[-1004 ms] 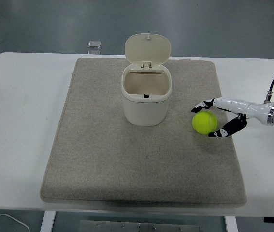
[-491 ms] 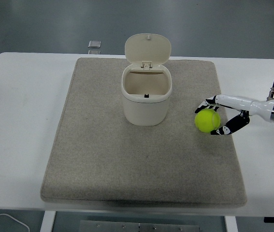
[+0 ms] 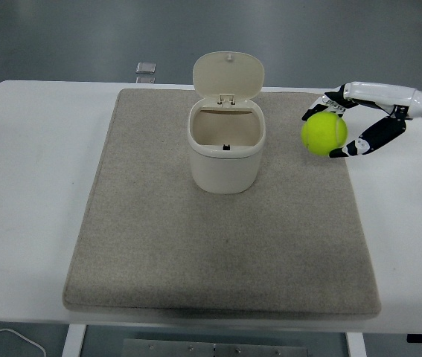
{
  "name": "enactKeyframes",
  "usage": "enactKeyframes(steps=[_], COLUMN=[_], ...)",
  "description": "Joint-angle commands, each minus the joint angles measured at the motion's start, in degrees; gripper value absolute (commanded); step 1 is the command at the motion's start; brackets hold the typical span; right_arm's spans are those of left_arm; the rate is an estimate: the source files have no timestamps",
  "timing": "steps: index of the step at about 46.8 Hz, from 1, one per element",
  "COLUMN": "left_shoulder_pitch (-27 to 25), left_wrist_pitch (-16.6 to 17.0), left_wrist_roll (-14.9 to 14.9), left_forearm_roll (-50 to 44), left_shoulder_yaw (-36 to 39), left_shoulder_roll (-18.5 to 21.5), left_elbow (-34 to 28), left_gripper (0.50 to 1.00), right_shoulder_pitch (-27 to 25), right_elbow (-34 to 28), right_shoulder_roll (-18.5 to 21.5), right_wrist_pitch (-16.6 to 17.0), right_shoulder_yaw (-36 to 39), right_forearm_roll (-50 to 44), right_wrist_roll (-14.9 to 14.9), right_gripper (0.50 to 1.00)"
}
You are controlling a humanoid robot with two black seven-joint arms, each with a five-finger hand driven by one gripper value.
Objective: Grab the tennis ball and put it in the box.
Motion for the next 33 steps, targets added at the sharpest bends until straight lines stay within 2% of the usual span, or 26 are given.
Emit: enactKeyframes(steps=[1,15,17,23,33], left_shoulder_pitch=[0.0,0.0,0.0,0.0,0.0], left_wrist_pitch=[0.1,0.0,0.1,0.0,0.0], left_wrist_roll=[0.0,0.0,0.0,0.0,0.0], left_forearm_roll=[0.0,0.0,0.0,0.0,0.0], left_shoulder_yaw=[0.0,0.0,0.0,0.0,0.0], left_shoulder_roll=[0.0,0.0,0.0,0.0,0.0], left_elbow=[0.0,0.0,0.0,0.0,0.0], left_gripper=[0.992,0.992,0.992,0.992,0.992], right_shoulder_pitch=[1.8,3.2,3.2,4.0,3.9], right_elbow=[0.5,0.7,0.7,0.7,0.7], right_shoulder_roll=[0.6,6.6,7.7,9.0,11.1], right_wrist_pitch=[0.5,-0.3,-0.5,-2.1,-4.1], right_shoulder_yaw=[0.1,0.2,0.2,0.2,0.2], right_forearm_roll=[1.4,2.6,4.2,6.9,7.1], right_wrist_roll=[-0.6,-5.0,-6.4,-9.3,-12.0], right_gripper=[0.507,0.509,0.511,0.519,0.527])
